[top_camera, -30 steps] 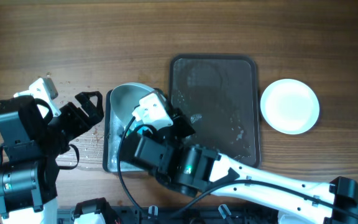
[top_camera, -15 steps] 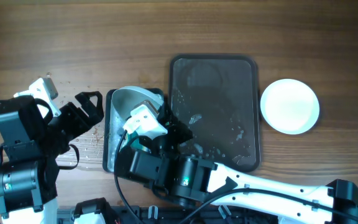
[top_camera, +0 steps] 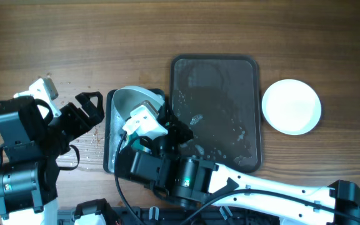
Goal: Clean dirty plates on tray and stack at the side
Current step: 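Carry the plate with right gripper and stack it on the right-side plates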
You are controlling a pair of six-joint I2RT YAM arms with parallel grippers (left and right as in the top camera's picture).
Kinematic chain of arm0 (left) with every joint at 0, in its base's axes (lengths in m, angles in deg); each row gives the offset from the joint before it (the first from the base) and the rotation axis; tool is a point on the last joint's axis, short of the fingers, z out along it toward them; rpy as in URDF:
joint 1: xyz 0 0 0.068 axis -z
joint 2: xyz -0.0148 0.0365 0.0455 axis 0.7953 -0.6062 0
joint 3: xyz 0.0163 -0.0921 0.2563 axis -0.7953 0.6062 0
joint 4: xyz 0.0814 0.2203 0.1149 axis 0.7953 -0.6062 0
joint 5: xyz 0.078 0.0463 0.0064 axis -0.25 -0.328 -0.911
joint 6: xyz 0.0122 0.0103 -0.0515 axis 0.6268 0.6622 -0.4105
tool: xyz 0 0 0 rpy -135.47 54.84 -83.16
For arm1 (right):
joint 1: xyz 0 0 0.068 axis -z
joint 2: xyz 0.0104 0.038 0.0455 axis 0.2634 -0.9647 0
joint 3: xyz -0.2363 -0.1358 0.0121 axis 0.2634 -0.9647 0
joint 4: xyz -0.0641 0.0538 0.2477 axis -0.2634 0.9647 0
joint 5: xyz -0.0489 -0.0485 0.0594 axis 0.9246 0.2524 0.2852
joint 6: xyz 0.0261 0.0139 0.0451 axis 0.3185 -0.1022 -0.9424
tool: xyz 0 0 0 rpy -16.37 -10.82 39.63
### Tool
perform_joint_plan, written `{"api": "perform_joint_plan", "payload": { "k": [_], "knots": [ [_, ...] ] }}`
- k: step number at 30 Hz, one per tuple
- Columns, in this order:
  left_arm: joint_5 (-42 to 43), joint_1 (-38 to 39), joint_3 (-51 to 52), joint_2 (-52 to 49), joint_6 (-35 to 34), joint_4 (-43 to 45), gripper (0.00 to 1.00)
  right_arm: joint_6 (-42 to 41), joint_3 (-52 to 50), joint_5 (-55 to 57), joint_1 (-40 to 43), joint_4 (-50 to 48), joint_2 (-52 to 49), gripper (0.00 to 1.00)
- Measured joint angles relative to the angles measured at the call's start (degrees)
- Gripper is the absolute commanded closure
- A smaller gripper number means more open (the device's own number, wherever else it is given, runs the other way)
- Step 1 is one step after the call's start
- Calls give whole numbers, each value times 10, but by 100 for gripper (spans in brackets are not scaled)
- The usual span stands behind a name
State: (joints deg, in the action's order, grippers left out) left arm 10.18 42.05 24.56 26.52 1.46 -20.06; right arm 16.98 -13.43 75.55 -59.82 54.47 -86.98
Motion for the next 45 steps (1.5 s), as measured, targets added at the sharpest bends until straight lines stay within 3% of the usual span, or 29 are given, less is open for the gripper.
{"api": "perform_joint_plan", "payload": {
  "k": [13,30,34,36,39,42,45],
  "knots": [
    [0,0,0,0,0,-1,0,179,0,72,-29,-118,0,96],
    [0,0,0,0,0,-1,0,204,0,75,-29,-120,0,96],
    [0,0,0,0,0,-1,0,127,3,64,-12,-70,0,96],
    [0,0,0,0,0,-1,0,44,6,7,20,3,0,96],
    [0,0,0,0,0,-1,0,-97,5,-193,139,56,-1,96],
    [0,0,0,0,0,-2,0,-146,5,-495,310,36,0,96],
    [0,0,0,0,0,-1,0,-170,5,-651,418,68,17,96]
  ]
}}
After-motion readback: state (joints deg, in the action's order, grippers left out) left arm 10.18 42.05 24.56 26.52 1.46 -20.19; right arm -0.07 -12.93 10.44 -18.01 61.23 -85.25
